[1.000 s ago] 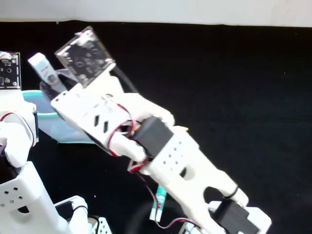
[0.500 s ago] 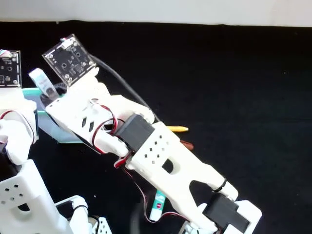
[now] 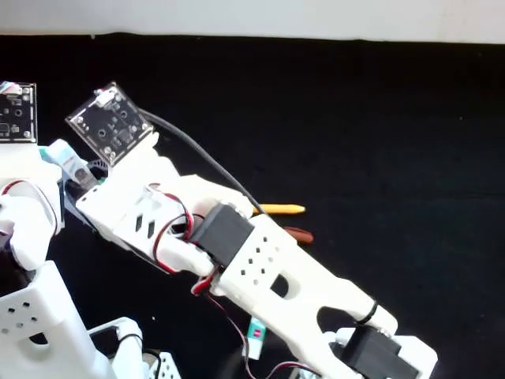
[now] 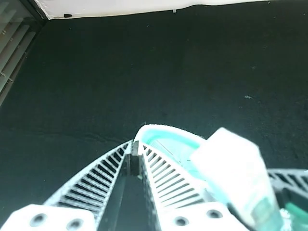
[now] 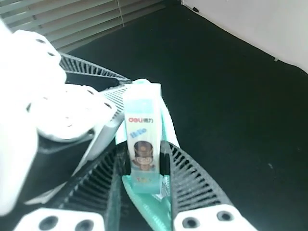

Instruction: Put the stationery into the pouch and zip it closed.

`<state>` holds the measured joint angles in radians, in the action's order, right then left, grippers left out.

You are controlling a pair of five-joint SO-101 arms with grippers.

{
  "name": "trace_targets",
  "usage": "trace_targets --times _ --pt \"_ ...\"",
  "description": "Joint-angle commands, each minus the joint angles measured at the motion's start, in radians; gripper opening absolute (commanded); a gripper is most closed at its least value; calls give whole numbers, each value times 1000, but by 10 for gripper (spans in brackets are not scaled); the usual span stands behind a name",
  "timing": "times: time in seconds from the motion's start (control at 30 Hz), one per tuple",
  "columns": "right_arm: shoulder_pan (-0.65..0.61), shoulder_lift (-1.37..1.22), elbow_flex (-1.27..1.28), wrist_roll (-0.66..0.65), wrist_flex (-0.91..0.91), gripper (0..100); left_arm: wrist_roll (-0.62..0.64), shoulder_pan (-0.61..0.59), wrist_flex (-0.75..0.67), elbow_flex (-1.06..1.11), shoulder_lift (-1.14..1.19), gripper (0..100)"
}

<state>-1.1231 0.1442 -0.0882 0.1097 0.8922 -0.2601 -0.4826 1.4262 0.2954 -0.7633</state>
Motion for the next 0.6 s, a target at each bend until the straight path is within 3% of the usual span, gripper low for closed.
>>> trace_targets --times 0.0,0.13,0.23,0.57 --pt "-19 -13 50 2 24 164 6 -13 -2 24 12 7" --pt "-19 -8 76 2 21 397 6 -13 -2 24 12 7" --pt "-19 -8 76 0 21 508 6 -13 -2 24 12 7" --pt "30 -2 65 0 24 526 6 -13 -3 24 12 7"
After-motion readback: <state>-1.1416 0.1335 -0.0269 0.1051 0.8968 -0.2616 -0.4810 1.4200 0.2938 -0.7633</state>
